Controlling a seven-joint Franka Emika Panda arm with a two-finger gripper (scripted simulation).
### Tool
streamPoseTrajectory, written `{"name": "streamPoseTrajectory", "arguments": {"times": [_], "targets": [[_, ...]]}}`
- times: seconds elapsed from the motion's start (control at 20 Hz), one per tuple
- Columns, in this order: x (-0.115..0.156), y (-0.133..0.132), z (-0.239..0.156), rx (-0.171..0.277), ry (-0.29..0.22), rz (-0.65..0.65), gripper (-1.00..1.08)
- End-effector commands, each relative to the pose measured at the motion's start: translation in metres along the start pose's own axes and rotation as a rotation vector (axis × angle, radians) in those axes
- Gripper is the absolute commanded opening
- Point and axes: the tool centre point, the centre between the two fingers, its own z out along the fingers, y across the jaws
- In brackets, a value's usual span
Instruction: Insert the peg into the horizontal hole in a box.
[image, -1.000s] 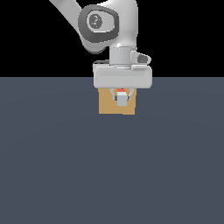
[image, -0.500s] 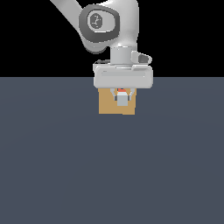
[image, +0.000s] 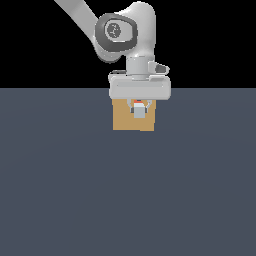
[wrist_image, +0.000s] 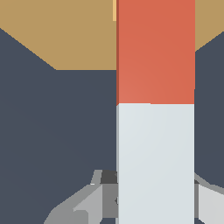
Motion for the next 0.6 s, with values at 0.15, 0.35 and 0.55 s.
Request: {"name": "streamPoseTrajectory", "arguments": {"times": [0.15,0.35,0.55], "targets": [[0.044,0.000,-0.002,-0.003,0.002,-0.002,-1.00],[0.061,0.001,-0.002,-0.004,0.002,-0.002,-1.00],[0.066,0.001,-0.002,-0.004,0.002,-0.002,-1.00]]}}
